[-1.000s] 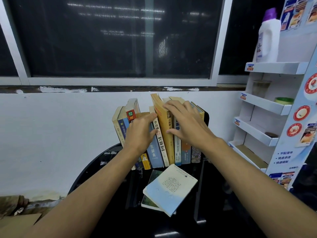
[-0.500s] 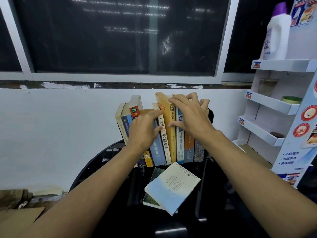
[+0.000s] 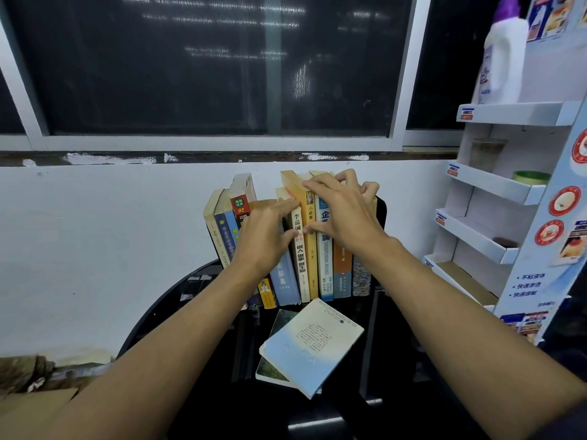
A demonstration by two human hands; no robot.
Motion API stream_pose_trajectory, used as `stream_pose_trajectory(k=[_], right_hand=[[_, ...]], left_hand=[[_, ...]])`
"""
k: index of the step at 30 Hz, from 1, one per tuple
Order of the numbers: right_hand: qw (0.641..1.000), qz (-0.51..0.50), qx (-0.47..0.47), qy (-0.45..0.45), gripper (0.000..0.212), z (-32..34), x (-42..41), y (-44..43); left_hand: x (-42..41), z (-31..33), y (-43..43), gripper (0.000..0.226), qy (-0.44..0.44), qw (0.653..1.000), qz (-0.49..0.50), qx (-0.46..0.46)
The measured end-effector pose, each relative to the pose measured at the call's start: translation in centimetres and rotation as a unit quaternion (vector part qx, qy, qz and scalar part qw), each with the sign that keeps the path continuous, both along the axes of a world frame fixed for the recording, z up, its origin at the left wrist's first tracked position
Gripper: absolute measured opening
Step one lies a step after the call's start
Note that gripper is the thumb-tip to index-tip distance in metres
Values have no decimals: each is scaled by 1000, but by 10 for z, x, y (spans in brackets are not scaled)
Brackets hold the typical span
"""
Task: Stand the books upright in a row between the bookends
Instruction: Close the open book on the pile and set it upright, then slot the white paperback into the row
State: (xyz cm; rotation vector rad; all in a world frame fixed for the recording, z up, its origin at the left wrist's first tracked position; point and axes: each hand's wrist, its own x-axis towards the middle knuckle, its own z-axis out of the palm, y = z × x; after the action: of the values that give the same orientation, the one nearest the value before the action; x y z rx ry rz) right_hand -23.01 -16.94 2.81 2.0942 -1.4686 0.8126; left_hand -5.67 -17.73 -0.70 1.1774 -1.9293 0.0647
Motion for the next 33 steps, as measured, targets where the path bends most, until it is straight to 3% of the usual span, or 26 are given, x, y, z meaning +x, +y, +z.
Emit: stream_pose_trajectory(k=[14, 19, 25, 33], right_hand=[[999, 4, 36, 26, 85, -6, -4, 33], [998, 30, 53, -1, 75, -29, -21, 64], [982, 27, 178, -57, 62, -64, -47, 104], [941, -54, 302, -144, 70, -116, -64, 134]], left_hand=[[9, -3, 31, 65, -33, 998, -48, 9], [15, -13, 63, 54, -23, 997, -77, 17], [20, -38, 91, 51, -64, 987, -106, 105], [25, -64, 98, 58, -129, 955, -83, 253]])
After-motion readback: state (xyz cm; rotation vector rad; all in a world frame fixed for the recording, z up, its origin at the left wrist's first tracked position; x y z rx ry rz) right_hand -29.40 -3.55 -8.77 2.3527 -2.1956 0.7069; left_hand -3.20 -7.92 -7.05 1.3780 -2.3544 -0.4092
